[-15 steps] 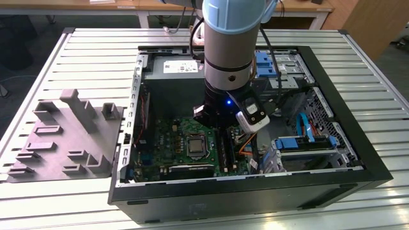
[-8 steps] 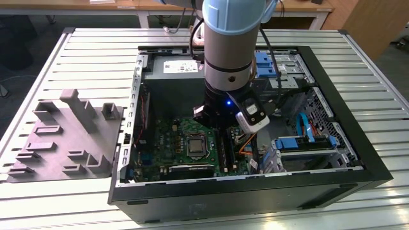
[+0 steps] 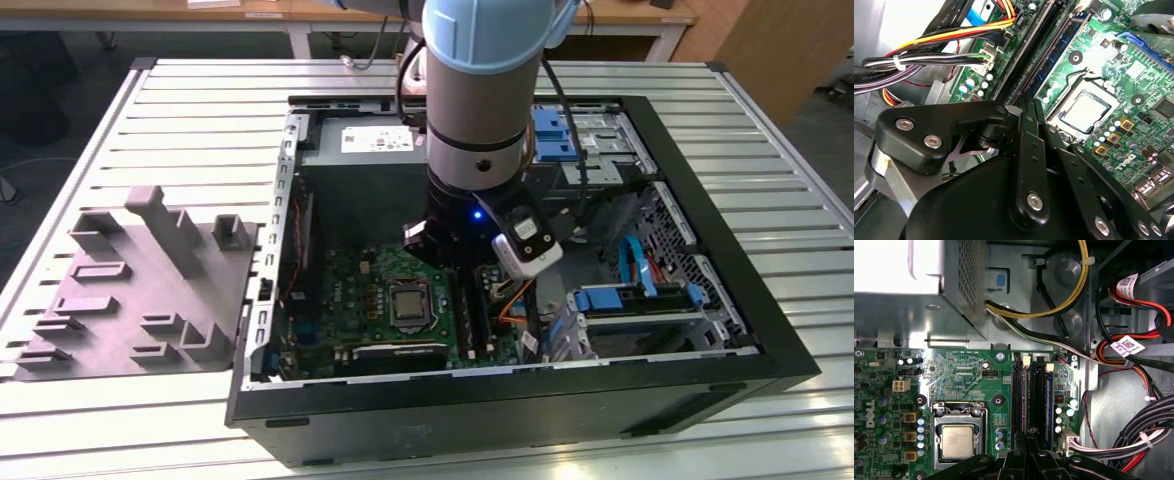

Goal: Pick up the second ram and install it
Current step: 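Insert the second ram into the second slot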

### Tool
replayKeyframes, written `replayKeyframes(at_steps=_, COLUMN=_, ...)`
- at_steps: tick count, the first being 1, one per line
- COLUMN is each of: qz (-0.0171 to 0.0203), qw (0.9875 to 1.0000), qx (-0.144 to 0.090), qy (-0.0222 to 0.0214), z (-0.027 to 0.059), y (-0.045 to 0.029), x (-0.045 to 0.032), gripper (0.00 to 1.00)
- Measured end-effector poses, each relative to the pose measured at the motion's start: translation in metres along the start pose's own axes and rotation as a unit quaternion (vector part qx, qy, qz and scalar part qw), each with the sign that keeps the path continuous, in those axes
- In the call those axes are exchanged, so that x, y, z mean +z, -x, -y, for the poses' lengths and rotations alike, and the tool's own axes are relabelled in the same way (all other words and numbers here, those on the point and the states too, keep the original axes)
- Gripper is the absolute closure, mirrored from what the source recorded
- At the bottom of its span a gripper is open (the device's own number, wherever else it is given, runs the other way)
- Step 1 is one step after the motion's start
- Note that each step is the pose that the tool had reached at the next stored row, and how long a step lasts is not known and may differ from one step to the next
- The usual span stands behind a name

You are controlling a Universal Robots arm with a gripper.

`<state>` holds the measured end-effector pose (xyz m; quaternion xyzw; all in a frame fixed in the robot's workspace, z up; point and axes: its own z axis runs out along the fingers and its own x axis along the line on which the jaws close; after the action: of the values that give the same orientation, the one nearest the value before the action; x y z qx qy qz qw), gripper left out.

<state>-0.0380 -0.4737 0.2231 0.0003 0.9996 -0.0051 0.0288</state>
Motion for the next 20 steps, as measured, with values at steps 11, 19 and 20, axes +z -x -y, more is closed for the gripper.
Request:
replayKeyframes(at_steps=11, qz=0.0, qw=1.0, qx=0.001, qy=-0.0001, z=0.0, y=0.0001, x=-0.0012, gripper=0.88)
replayKeyframes(at_steps=19, qz=0.0, qw=1.0, qx=0.002, qy=0.0002, z=0.0, y=0.0001, x=-0.002, gripper=0.88)
replayKeyframes(at_steps=20, qz=0.0, qw=1.0, qx=0.002, qy=0.0002, z=0.0, y=0.0001, x=-0.002, gripper=0.88)
